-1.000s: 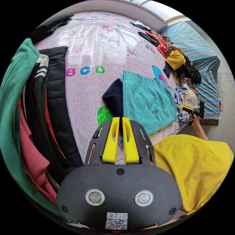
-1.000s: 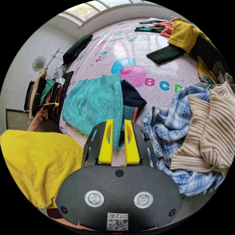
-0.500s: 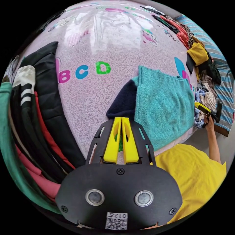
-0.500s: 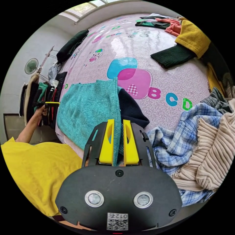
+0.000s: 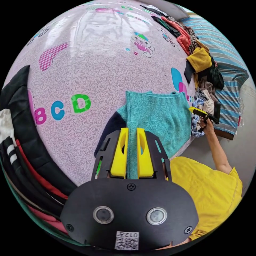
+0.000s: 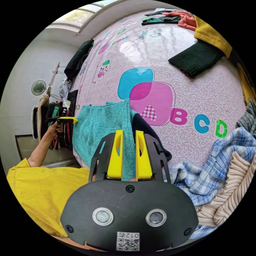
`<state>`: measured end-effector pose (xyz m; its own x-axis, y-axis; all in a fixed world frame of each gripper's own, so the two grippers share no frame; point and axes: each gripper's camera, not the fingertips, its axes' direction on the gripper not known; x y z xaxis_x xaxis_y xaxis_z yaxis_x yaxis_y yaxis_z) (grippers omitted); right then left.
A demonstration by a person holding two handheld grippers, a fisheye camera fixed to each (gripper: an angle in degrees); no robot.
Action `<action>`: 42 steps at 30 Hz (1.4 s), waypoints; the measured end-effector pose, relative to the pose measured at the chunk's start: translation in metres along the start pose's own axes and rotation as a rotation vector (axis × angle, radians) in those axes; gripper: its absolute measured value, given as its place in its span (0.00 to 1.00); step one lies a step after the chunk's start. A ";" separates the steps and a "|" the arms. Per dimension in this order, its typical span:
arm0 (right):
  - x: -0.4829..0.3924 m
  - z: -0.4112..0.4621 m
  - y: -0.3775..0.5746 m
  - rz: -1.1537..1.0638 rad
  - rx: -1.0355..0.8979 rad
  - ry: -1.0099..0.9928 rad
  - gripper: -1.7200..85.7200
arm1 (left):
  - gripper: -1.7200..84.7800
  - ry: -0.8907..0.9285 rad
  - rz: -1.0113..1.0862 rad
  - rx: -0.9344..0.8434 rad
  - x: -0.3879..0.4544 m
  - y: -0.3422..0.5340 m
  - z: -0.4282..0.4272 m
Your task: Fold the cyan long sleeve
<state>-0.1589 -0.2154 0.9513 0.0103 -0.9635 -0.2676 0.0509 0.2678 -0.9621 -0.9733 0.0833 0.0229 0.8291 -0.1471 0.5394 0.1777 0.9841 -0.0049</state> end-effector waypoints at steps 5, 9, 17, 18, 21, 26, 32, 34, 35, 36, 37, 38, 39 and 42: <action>-0.013 -0.027 0.010 -0.039 0.095 0.049 0.05 | 0.03 -0.027 0.086 0.133 0.014 0.011 -0.033; -0.013 -0.033 0.017 -0.040 0.126 0.099 0.04 | 0.04 0.032 0.017 0.148 -0.008 0.010 -0.024; 0.001 0.009 -0.001 0.056 0.069 0.164 0.04 | 0.08 -0.016 -0.026 0.100 -0.012 0.001 0.004; -0.001 0.009 -0.001 0.054 0.062 0.164 0.04 | 0.09 -0.028 -0.031 0.114 -0.010 0.005 -0.001; -0.009 -0.011 0.010 0.050 0.096 0.171 0.04 | 0.11 -0.093 -0.104 0.199 -0.006 0.033 -0.024; -0.046 -0.040 0.055 -0.064 0.213 0.212 0.03 | 0.05 -0.140 -0.093 0.326 0.023 0.095 -0.040; -0.085 0.032 0.067 -0.250 0.008 0.423 0.02 | 0.02 -0.310 0.093 0.165 0.073 0.095 0.018; -0.093 0.057 0.067 -0.319 -0.044 0.612 0.02 | 0.02 -0.472 0.116 0.090 0.077 0.087 0.045; -0.096 0.060 0.067 -0.330 -0.043 0.639 0.02 | 0.02 -0.483 0.123 0.109 0.079 0.087 0.045; -0.102 0.067 0.064 -0.340 -0.071 0.685 0.02 | 0.02 -0.502 0.129 0.106 0.082 0.085 0.046; -0.108 0.073 0.061 -0.352 -0.088 0.727 0.02 | 0.02 -0.515 0.132 0.098 0.084 0.083 0.048; -0.110 0.076 0.061 -0.358 -0.091 0.747 0.02 | 0.02 -0.520 0.132 0.097 0.085 0.082 0.049; -0.113 0.080 0.061 -0.354 -0.075 0.777 0.02 | 0.02 -0.519 0.127 0.104 0.085 0.081 0.049; -0.104 0.073 0.062 -0.268 0.007 0.733 0.02 | 0.02 -0.435 0.082 0.120 0.071 0.082 0.045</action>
<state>-0.0843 -0.0984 0.9231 -0.6658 -0.7461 0.0057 -0.0354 0.0239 -0.9991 -0.9236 0.1578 0.0990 0.5339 -0.0378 0.8447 0.0367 0.9991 0.0216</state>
